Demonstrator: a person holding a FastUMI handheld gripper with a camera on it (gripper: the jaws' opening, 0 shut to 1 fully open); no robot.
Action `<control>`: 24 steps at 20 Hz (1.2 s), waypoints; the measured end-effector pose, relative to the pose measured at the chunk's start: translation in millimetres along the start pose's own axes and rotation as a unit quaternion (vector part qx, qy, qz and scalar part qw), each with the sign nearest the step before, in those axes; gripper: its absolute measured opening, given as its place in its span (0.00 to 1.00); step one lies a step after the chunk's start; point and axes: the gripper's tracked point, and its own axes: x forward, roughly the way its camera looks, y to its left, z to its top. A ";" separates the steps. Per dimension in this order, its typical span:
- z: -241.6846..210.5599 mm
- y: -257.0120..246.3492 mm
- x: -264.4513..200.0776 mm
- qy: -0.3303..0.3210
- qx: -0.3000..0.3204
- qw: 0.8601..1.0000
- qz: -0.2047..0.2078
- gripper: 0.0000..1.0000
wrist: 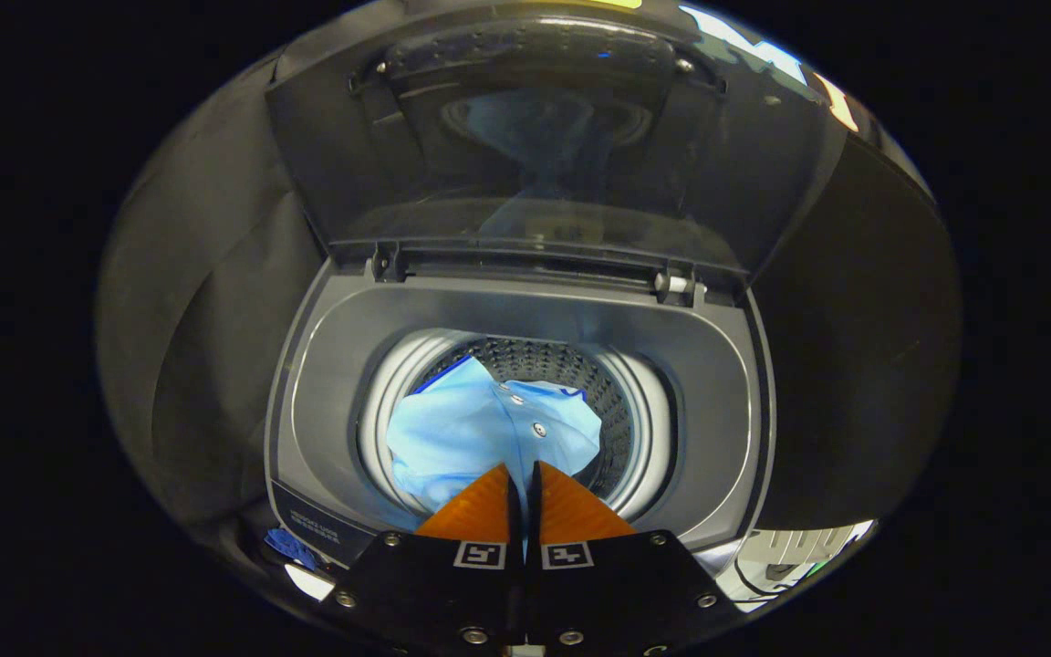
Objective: Put the clothes into the washing machine and then close the washing machine lid.
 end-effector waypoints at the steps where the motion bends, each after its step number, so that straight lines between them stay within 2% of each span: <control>1: -4.4 0.4 3.8 0.005 -0.001 1.000 0.001 0.00; 13: -28.3 -4.8 32.6 0.035 -0.004 0.999 0.004 0.00; 15: -31.1 -9.3 34.9 0.035 -0.004 0.999 -0.008 0.01; 17: -34.7 -14.3 34.3 0.035 0.001 0.999 -0.028 0.08; 18: -37.1 -15.5 33.7 0.035 0.004 0.999 -0.030 0.19; 20: -42.7 -22.0 36.5 0.036 0.021 0.998 -0.041 0.55; 22: -42.7 -22.6 36.4 0.028 0.049 0.998 -0.030 0.91; 24: -37.0 -22.0 36.2 0.016 0.070 0.997 -0.017 0.94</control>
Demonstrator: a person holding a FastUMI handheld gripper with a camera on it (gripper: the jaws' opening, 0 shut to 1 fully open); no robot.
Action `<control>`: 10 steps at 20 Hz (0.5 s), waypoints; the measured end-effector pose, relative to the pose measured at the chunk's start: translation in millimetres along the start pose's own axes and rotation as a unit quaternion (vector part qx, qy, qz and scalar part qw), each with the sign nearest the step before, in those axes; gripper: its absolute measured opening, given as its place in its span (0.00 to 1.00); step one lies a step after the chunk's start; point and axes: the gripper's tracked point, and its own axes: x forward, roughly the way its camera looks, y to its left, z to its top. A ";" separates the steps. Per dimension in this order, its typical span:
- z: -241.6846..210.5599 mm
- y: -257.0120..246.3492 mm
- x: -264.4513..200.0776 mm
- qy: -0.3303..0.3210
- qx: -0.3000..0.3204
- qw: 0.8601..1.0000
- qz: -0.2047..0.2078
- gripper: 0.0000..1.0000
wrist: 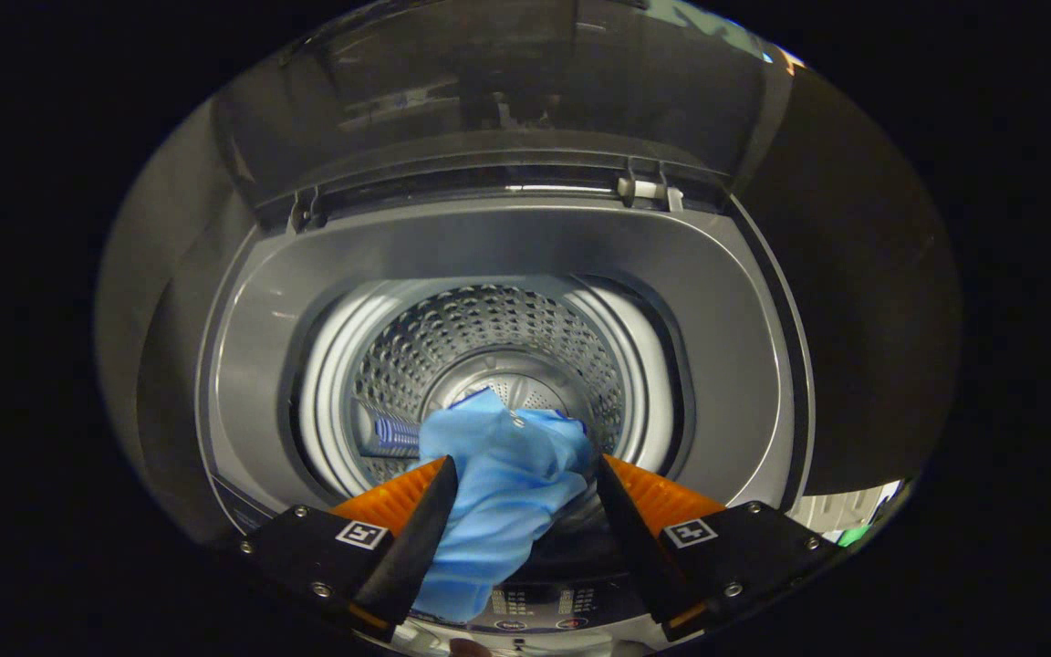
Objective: Put the clothes into the washing machine and then close the washing machine lid.
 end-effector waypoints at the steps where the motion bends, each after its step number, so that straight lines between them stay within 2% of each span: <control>1: 1.5 -1.1 -0.8 -0.002 0.002 1.000 -0.001 0.94; 10: 51.4 10.2 -27.5 -0.060 -0.001 0.998 0.010 0.94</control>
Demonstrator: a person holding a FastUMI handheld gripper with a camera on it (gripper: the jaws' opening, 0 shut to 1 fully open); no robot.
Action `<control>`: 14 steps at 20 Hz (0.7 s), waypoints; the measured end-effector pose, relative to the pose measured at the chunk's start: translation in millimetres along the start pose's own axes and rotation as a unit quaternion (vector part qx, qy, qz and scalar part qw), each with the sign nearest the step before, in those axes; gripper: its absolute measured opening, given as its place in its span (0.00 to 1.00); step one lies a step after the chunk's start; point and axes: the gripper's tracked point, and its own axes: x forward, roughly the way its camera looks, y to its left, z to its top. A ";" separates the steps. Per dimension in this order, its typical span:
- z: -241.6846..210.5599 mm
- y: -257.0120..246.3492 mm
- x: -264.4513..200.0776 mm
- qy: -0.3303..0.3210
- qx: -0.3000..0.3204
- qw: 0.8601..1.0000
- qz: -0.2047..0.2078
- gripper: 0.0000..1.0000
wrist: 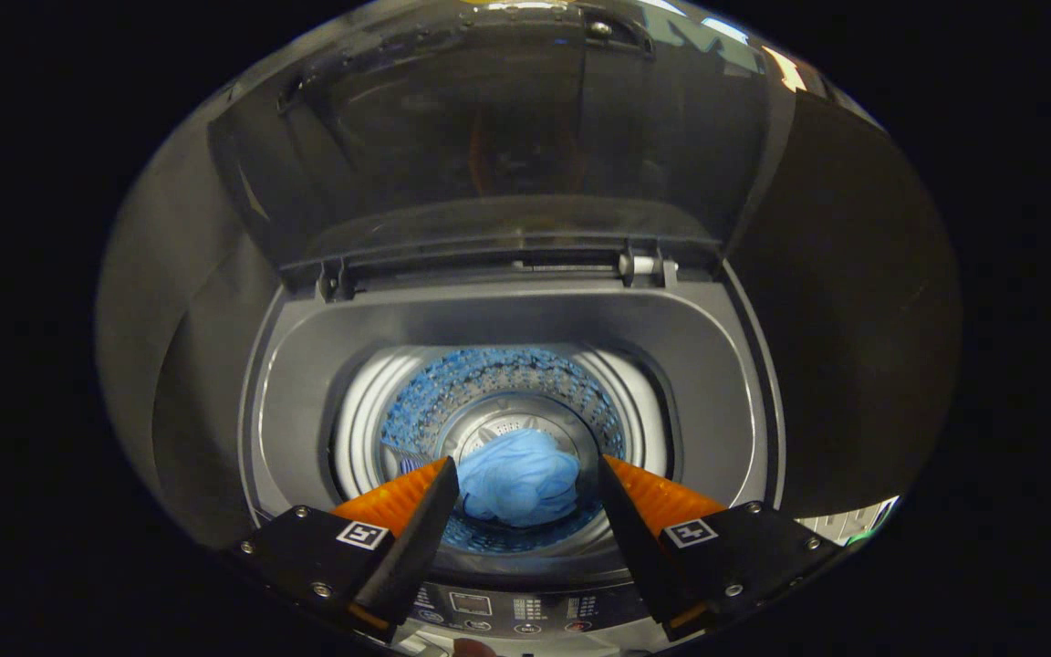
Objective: Put the clothes into the washing machine and then close the washing machine lid.
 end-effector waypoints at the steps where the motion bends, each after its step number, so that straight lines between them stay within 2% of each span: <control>1: 4.8 0.1 -4.2 -0.005 0.004 1.000 0.000 0.94; 7: 43.5 0.5 -36.2 -0.057 0.038 0.998 0.003 0.94; 10: 72.4 2.8 -62.3 -0.105 0.049 0.993 0.009 0.94; 14: 128.3 5.5 -108.0 -0.191 0.034 0.981 0.002 0.94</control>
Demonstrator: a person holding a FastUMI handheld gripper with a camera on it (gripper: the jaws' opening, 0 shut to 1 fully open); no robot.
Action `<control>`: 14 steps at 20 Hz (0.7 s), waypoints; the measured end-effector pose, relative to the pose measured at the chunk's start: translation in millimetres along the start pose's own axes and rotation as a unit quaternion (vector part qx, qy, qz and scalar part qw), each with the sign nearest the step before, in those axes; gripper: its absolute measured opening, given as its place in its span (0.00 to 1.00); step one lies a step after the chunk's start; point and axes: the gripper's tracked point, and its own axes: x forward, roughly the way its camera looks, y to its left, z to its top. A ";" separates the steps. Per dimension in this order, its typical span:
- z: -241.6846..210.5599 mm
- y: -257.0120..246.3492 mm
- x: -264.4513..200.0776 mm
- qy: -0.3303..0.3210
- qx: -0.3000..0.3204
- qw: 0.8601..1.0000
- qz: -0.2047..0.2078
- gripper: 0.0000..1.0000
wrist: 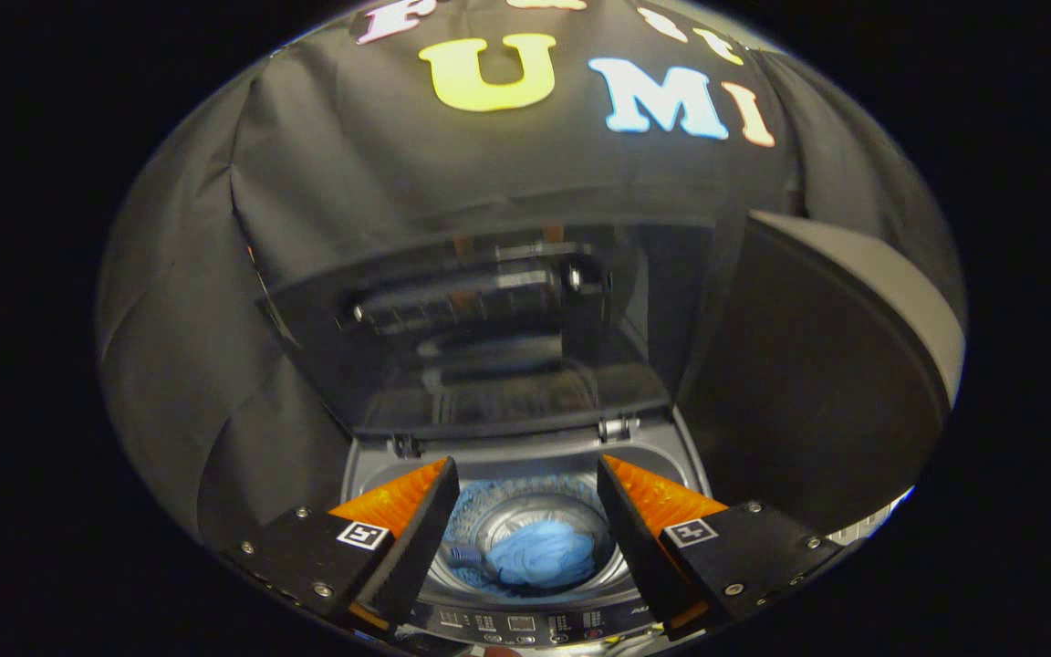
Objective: Put the clothes into the washing machine and then close the washing machine lid.
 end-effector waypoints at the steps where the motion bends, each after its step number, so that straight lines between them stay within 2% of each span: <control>1: 16.1 0.9 -5.8 -0.018 -0.007 1.000 -0.002 0.94; 5: 83.5 1.3 -18.2 -0.066 -0.035 0.997 -0.019 0.94; 7: 109.4 0.7 -18.3 -0.077 -0.030 0.996 -0.022 0.94; 10: 134.6 0.8 -0.4 -0.087 -0.018 0.996 -0.018 0.94; 14: 160.9 6.1 36.9 -0.085 -0.037 0.996 -0.016 0.94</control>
